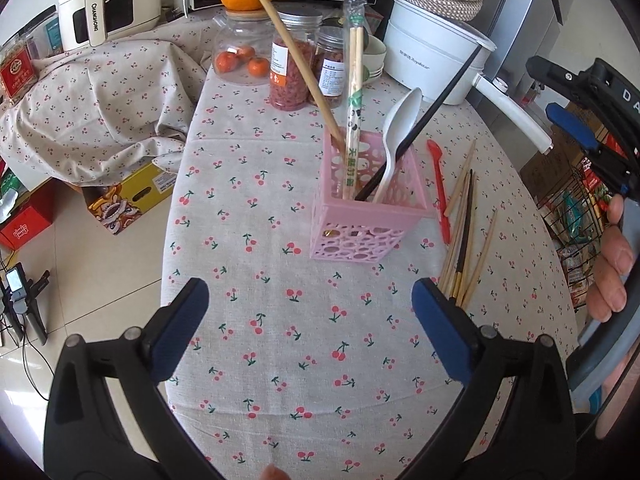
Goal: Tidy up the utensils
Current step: 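Reach the left gripper to the loose wooden chopsticks and grasp one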
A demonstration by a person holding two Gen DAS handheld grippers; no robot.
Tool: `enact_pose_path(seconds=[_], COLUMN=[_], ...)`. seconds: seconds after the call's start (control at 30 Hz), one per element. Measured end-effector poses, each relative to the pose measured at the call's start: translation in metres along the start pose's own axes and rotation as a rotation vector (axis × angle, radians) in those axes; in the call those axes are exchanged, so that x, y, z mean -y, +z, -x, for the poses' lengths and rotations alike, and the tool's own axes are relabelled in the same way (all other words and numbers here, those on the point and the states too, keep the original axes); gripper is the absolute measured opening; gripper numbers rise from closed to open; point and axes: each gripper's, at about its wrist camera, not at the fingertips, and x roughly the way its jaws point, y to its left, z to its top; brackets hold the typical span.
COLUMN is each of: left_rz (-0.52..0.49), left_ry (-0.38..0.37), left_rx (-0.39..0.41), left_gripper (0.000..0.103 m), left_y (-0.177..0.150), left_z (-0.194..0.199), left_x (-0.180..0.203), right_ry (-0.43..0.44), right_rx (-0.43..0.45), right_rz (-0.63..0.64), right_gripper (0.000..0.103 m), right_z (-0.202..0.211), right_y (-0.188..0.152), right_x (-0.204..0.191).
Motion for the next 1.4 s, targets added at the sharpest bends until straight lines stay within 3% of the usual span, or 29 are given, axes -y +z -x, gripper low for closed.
enact_pose_path(seconds=[0.23,0.43,0.83,0.97,1.03,1.27,1.4], left_rz=[-0.067,-0.143,-0.245,-0.269,-0.272,-0.254,-0.276], left_ry=[-0.010,-0.018,-0.071,-0.054,-0.043,-0.058,-0.068], left_rx=[0.002,-0.010,-0.031,-0.065,-0.085,-0.143,-0.126], left_gripper=[0.101,0.101,0.101,0.101,0.095,0.054,0.037], left_y=[-0.003,-0.006,-0.001,0.010,0.018,0.060,0.085], left_z=[0.001,-0.002,-0.011,-0.029,-0.043,-0.096,-0.122], left_x=[0.033,0.066,0.137,0.160,0.168,0.199,0.216], right_ry=[-0.027,-0.132,-0.226,-0.264,-0.273,-0.263,-0.254], right_rx=[-0.161,-0.275,-0.563,-0.622,-0.643,-0.677,-0.681], right_rz=[-0.085,-0.042,-0.080,-0.103,-0.111,-0.122,-0.139], right_gripper=[0.071,0.079,0.083,0.083,0.083,0.083,0.083], right_z=[0.014,0.021,0.010,0.005,0.003,-0.006,-0.013], right_y=[0.003,-0.005,-0.037,-0.044,-0.047,-0.050,-0.048], right_x=[0.051,0.082,0.154,0.182,0.194,0.220,0.229])
